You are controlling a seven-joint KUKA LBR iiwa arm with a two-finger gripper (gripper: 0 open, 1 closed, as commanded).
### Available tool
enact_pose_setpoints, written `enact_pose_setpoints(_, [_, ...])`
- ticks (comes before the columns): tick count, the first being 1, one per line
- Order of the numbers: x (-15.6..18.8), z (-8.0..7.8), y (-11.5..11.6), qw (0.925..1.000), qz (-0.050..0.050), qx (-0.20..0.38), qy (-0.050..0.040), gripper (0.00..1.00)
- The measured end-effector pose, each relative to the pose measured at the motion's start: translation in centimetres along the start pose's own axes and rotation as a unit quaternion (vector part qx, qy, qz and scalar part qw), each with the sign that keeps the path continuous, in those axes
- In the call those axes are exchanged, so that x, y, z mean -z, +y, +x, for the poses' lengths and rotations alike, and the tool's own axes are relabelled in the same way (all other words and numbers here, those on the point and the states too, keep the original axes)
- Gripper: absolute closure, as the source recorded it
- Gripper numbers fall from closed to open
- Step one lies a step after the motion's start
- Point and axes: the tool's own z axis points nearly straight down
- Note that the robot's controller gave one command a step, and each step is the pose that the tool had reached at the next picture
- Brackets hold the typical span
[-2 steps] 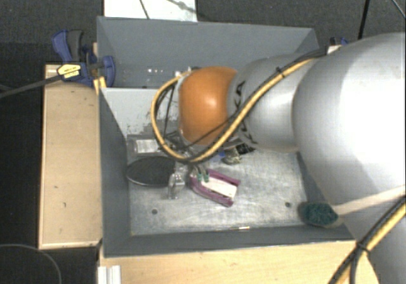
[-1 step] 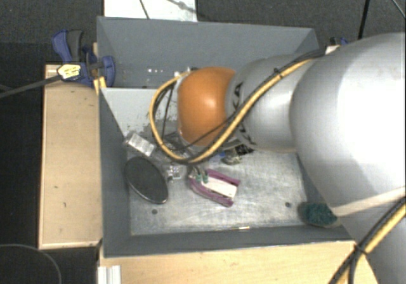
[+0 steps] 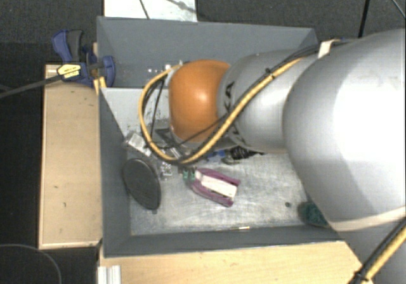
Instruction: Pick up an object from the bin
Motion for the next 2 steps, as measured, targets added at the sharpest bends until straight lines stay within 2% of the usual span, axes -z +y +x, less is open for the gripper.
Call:
enact_pose_setpoints(1, [-0.1, 0.0, -0.1, 1.0000, 0.001, -0.001, 0.0001, 0.00])
enact_pose_setpoints(2, [6.2, 1.5, 1.9, 0.9994, -0.004, 0.035, -0.0027, 0.00])
